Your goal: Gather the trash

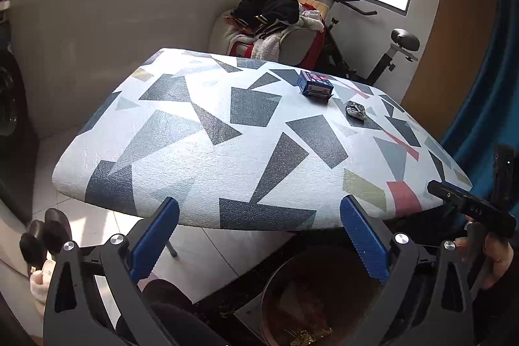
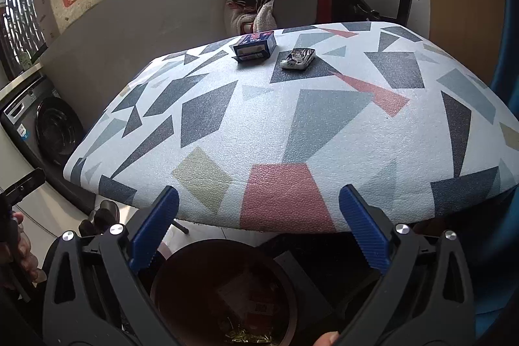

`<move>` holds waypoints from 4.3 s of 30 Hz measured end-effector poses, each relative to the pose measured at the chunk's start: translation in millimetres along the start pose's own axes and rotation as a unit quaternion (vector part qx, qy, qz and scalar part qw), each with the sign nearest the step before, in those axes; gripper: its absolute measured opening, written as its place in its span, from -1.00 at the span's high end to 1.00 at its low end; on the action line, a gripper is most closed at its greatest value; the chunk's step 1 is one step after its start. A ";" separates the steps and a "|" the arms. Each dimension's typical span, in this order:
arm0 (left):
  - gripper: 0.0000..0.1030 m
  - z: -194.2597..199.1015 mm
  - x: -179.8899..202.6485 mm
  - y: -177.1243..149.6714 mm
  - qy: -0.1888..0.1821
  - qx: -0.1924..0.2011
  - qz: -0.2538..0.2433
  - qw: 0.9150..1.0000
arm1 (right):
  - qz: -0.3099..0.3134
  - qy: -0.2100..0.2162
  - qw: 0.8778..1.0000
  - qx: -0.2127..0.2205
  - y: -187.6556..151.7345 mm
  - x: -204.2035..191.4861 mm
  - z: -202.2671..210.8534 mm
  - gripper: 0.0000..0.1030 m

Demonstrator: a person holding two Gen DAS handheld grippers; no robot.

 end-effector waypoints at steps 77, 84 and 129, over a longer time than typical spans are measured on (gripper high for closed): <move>-0.46 -194.3 90.5 121.7 -0.037 -0.083 -0.050 0.995 | 0.016 -0.041 0.998 0.043 164.8 40.6 -131.1 0.58; -0.46 -106.2 88.4 74.3 -0.061 -0.068 -0.054 0.994 | 0.016 -0.002 0.999 0.042 101.7 9.9 -52.7 0.58; -0.88 26.5 42.8 -14.0 0.049 -0.002 -0.053 0.997 | 0.089 0.060 0.979 -0.175 -92.4 -87.0 -16.8 0.50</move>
Point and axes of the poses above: each gripper's, at about its wrist camera, not at the fingertips, and z roughly against the way its jaws point, x to its right, y to its top, the point moved 1 cm from there along -z, roughly the way its jaws point, and after that the axes turned 3 degrees about z, right-handed, at the moved point
